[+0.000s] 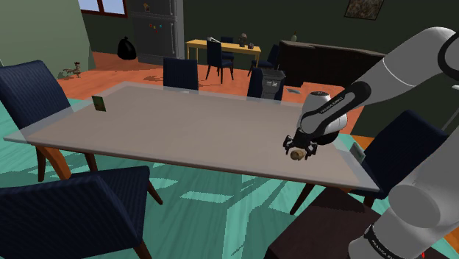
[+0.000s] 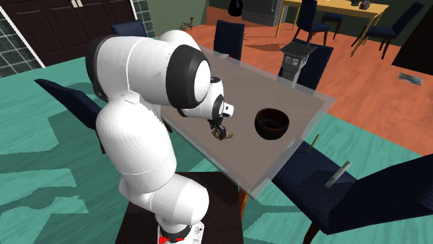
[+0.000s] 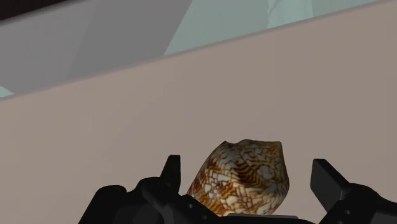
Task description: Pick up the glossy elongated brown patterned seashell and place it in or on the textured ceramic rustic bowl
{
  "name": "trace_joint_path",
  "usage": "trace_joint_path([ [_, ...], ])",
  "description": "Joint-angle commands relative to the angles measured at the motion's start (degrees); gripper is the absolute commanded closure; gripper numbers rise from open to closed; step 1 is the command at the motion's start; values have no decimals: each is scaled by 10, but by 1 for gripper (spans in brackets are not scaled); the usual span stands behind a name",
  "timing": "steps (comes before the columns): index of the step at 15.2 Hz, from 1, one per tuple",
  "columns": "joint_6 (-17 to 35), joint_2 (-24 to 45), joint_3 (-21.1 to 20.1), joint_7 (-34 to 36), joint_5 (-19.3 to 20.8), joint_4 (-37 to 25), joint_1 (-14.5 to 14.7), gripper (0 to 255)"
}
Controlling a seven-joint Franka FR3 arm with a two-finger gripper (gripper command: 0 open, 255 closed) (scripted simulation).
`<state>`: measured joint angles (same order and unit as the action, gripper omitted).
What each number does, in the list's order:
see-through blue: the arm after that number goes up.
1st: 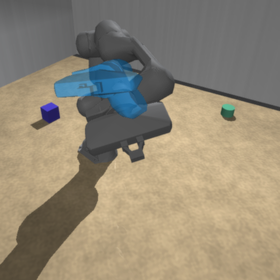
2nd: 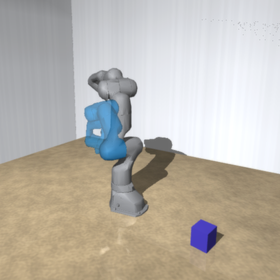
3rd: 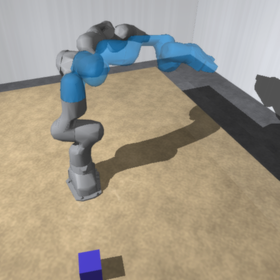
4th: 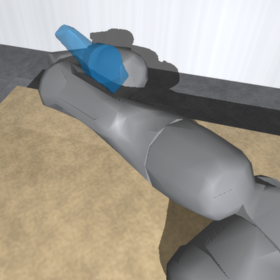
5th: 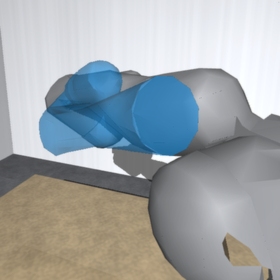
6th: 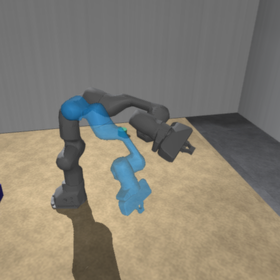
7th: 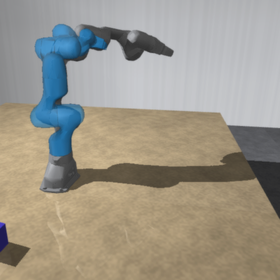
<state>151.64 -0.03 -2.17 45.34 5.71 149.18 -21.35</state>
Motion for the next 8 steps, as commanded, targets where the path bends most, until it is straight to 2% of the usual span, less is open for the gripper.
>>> trace_joint_path([
  [1,2,2,0,1,0,0,0,0],
  [5,2,1,0,0,0,0,0,0],
  [6,2,1,0,0,0,0,0,255],
  [8,2,1,0,0,0,0,0,255],
])
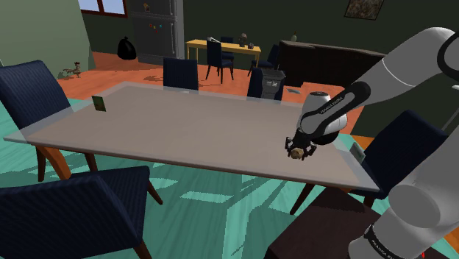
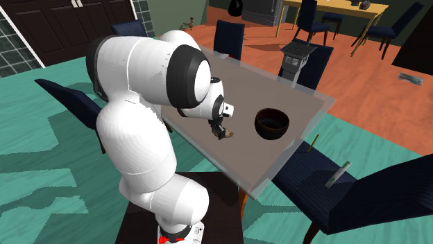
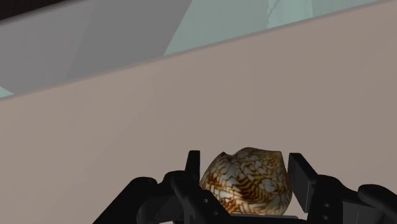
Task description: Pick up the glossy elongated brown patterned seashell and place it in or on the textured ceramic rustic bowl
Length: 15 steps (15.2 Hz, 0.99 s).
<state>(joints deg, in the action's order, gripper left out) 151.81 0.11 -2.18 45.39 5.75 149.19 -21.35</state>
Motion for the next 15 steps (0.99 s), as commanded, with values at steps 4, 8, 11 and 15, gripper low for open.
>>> trace_joint_path([
  [4,0,0,0,0,0,0,0,255],
  [8,-9,-8,0,-2,-2,-1,0,255],
  [11,-35,-31,-1,-7,-8,-4,1,255],
  [15,-70,-60,-1,-13,-14,-11,2,255],
])
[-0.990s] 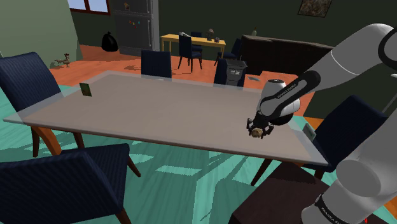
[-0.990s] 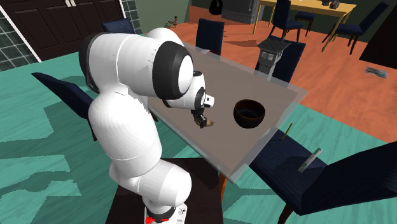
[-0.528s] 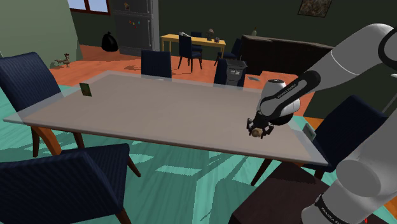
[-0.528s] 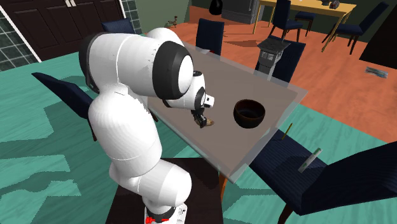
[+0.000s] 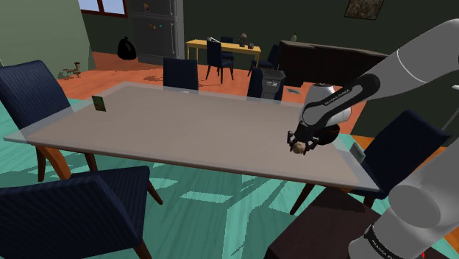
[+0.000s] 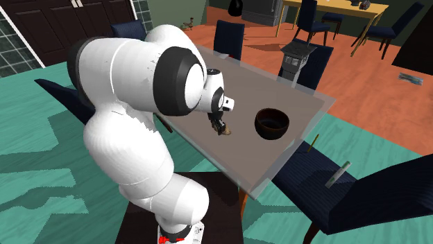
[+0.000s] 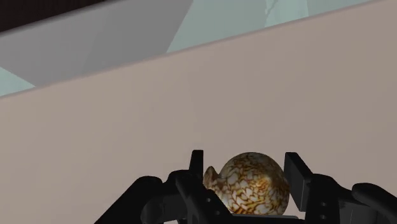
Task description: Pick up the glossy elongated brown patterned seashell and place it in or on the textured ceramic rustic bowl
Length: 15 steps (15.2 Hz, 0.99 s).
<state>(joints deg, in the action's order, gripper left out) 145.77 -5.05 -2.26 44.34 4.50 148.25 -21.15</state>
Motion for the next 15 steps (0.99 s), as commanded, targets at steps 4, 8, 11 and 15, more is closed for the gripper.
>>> trace_joint_path([
  [4,-46,-35,1,-7,-7,-10,1,255],
  [8,-81,-60,1,-11,-11,-21,3,255],
  [11,-107,-77,1,-13,-13,-31,3,255],
  [15,-142,-97,2,-16,-16,-45,4,255],
])
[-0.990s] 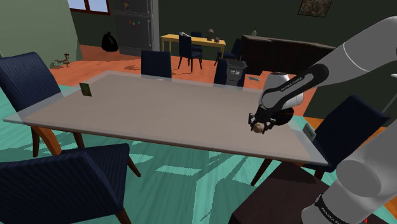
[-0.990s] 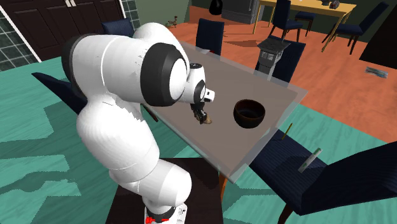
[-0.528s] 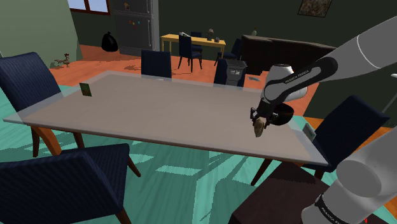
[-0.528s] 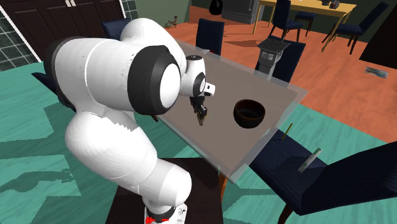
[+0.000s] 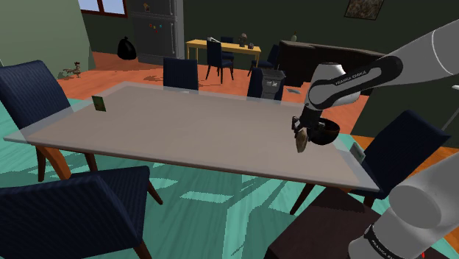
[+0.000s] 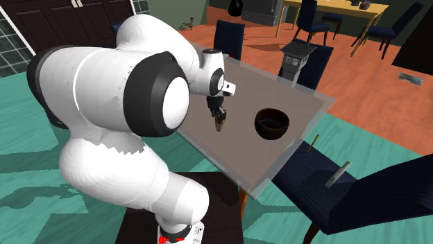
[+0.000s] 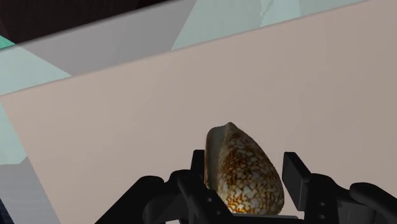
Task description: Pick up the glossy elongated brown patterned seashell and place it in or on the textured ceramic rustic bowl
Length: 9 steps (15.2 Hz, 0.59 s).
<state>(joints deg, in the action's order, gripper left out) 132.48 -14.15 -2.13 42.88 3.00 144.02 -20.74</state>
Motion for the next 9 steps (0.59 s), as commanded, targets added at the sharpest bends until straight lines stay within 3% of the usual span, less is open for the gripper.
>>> trace_joint_path([
  [1,-18,-10,1,-2,-1,-7,0,255],
  [9,-85,-42,1,-7,-5,-43,1,255],
])
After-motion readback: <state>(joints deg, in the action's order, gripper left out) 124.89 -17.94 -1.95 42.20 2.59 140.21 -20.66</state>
